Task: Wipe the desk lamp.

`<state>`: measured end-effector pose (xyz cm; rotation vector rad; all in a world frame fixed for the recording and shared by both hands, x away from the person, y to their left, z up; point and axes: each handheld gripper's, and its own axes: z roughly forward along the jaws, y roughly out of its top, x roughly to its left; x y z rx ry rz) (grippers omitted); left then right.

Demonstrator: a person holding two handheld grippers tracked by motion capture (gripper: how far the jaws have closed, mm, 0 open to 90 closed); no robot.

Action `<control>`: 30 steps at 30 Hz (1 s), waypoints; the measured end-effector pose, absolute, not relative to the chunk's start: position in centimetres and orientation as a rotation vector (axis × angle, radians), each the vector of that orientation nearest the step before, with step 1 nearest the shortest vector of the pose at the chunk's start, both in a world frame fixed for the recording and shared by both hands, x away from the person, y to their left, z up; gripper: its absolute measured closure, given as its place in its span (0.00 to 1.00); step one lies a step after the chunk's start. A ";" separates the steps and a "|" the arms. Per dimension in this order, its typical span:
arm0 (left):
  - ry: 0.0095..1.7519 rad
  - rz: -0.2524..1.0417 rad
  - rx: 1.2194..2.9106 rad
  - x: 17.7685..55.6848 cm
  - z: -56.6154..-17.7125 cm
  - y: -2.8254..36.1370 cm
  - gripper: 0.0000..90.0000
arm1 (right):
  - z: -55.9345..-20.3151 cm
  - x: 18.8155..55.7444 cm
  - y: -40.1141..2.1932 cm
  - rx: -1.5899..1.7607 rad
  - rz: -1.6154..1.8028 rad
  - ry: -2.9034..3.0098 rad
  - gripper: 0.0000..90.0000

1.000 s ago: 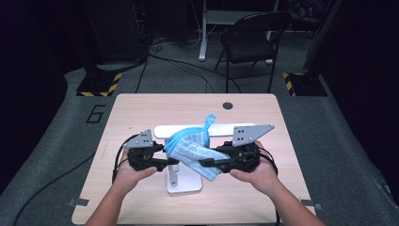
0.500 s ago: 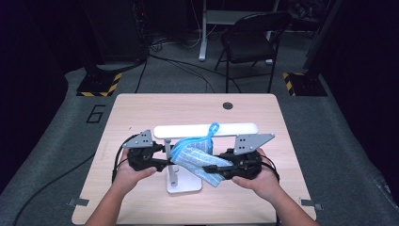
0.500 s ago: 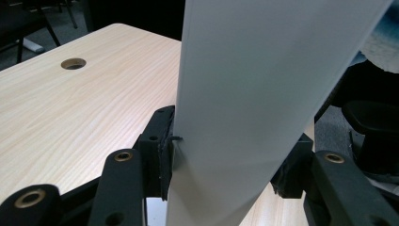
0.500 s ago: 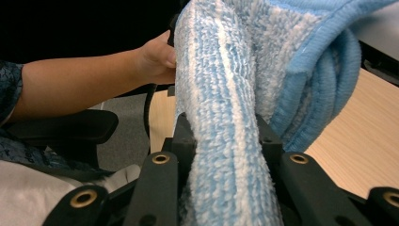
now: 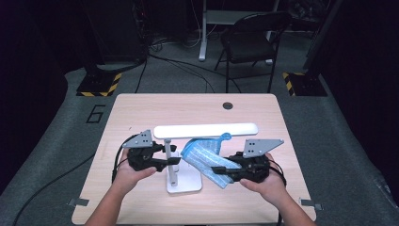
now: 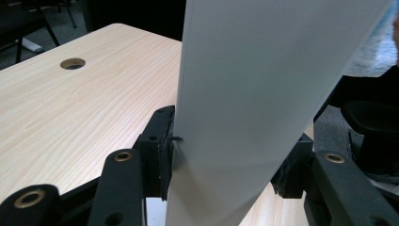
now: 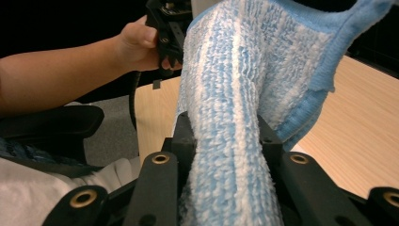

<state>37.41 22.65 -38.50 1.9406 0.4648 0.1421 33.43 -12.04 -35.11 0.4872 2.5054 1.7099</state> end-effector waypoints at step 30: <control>0.463 0.150 1.939 37.4 -38.5 22.6 0.55 | -43.6 34.9 -16.6 0.811 1.485 2.435 0.76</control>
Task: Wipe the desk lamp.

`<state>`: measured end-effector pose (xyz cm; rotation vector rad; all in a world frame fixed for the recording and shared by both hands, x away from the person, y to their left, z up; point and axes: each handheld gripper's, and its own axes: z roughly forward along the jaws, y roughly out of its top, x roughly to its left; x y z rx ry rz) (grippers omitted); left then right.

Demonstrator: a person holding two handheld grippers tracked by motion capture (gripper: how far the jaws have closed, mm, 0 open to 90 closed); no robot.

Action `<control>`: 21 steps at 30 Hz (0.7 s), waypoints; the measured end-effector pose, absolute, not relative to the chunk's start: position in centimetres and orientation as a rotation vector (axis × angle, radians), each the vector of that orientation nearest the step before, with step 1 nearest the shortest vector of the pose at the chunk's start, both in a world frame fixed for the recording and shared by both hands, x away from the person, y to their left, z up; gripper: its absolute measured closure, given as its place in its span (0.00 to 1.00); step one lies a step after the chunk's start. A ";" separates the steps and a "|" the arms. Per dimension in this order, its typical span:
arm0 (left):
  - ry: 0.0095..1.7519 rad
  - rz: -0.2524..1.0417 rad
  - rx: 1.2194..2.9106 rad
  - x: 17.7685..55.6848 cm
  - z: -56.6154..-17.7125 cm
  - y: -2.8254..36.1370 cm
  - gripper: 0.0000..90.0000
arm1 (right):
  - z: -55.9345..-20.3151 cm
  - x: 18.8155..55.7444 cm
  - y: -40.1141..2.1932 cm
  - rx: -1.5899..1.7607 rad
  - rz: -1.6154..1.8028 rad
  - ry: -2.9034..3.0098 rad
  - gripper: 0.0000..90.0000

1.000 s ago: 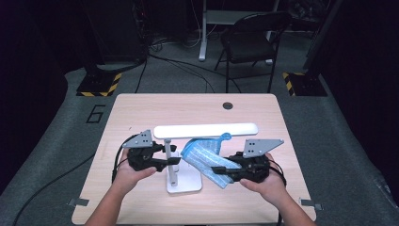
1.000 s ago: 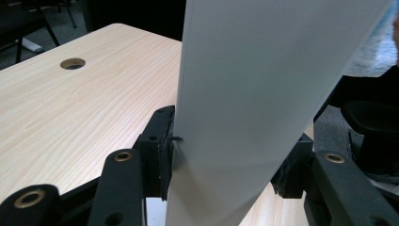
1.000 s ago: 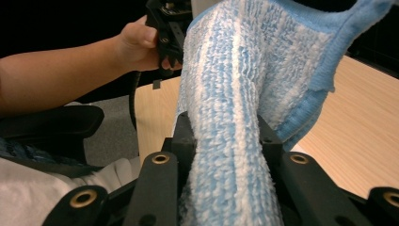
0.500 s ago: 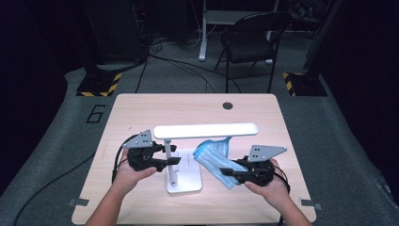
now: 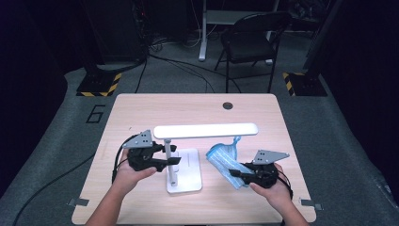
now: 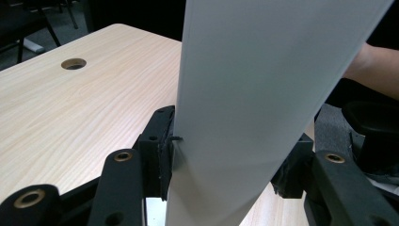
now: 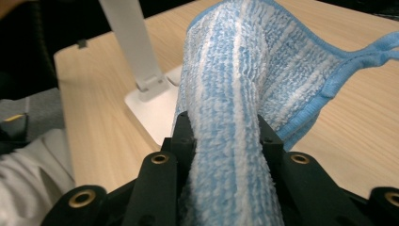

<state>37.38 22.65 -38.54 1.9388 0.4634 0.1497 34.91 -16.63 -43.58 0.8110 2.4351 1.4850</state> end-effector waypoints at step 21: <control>0.466 0.148 1.935 37.3 -38.6 22.7 0.55 | -48.0 35.4 -19.6 1.008 1.349 2.362 0.75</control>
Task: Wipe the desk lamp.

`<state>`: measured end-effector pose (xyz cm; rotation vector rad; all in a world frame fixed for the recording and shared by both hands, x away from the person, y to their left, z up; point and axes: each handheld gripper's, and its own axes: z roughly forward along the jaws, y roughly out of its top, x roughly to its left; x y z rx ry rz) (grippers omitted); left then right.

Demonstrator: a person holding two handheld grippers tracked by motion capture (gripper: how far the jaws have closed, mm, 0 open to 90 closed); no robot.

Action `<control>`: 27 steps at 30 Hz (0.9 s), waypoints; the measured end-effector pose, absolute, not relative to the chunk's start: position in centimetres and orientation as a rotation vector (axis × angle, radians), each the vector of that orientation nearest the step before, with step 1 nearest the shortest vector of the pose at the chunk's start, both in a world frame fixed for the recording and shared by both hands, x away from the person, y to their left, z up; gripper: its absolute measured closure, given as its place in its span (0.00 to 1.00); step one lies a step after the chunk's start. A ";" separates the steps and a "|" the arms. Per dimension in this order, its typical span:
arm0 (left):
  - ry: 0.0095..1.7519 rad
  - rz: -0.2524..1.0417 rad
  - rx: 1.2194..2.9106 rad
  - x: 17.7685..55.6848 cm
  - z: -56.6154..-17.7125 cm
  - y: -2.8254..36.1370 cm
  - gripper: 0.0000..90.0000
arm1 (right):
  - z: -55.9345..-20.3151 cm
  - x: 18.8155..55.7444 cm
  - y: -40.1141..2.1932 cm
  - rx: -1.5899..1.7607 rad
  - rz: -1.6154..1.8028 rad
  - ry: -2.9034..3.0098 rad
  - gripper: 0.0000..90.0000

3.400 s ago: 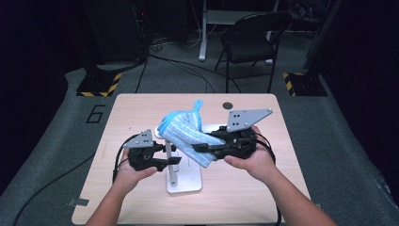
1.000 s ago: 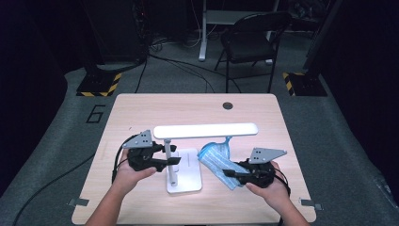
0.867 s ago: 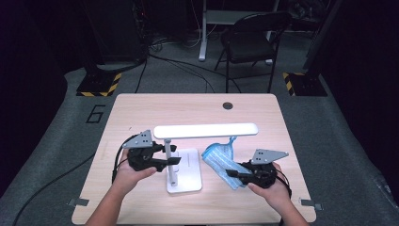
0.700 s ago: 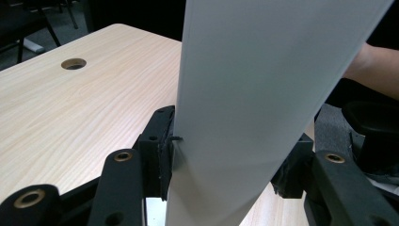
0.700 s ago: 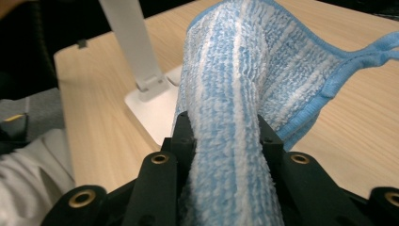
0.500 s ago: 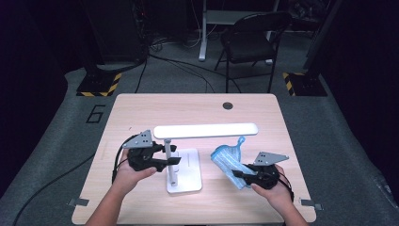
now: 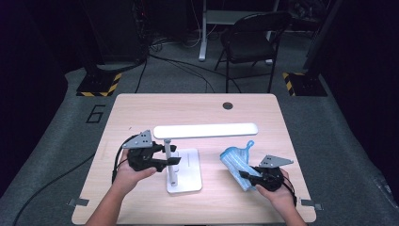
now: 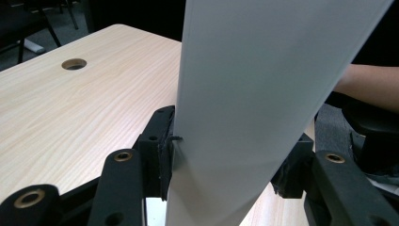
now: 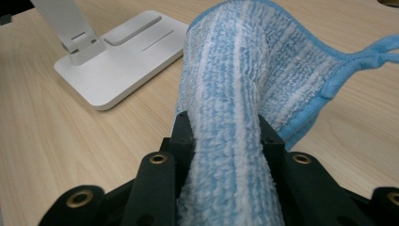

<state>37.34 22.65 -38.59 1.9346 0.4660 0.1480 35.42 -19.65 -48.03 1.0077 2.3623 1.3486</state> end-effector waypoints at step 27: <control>0.466 0.146 1.937 37.3 -38.6 22.6 0.55 | -49.9 35.7 -20.1 1.102 1.220 2.407 0.74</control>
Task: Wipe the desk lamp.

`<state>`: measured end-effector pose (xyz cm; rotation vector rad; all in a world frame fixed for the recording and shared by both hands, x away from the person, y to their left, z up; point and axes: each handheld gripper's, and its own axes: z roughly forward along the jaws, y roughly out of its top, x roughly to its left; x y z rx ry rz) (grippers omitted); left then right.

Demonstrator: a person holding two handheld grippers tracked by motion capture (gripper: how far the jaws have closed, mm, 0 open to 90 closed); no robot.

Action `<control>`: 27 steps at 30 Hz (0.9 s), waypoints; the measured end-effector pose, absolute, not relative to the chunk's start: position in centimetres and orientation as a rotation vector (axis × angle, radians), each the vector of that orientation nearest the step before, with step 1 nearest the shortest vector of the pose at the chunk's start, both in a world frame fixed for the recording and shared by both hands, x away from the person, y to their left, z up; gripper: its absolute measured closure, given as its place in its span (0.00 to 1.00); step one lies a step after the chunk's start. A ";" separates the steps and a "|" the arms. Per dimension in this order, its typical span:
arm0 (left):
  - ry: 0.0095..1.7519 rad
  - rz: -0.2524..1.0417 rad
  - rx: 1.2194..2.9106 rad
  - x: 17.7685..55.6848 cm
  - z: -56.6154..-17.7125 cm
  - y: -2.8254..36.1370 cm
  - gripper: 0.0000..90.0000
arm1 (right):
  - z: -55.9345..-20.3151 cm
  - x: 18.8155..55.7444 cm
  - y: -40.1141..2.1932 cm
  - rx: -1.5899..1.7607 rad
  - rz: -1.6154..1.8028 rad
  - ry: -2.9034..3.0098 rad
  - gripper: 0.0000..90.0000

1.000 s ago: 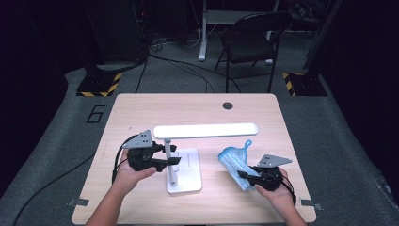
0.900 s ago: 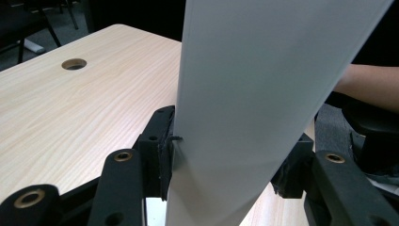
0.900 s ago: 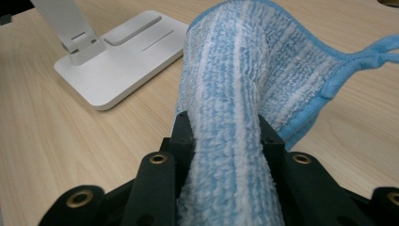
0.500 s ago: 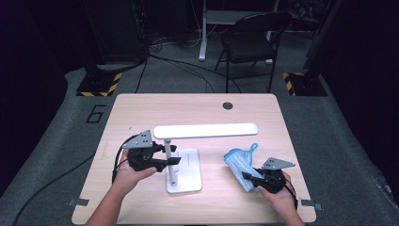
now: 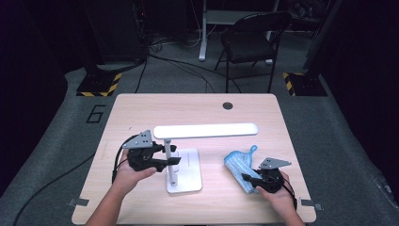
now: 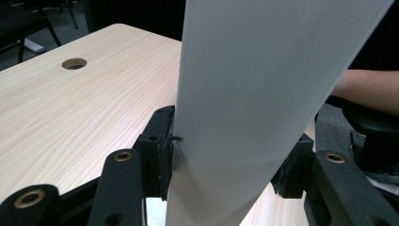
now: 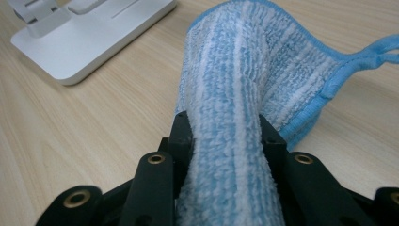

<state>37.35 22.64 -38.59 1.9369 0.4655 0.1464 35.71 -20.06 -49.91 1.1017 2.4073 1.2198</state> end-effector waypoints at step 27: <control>0.460 0.124 1.941 37.4 -38.5 22.8 0.53 | -48.8 35.8 -19.0 1.117 1.128 2.418 0.52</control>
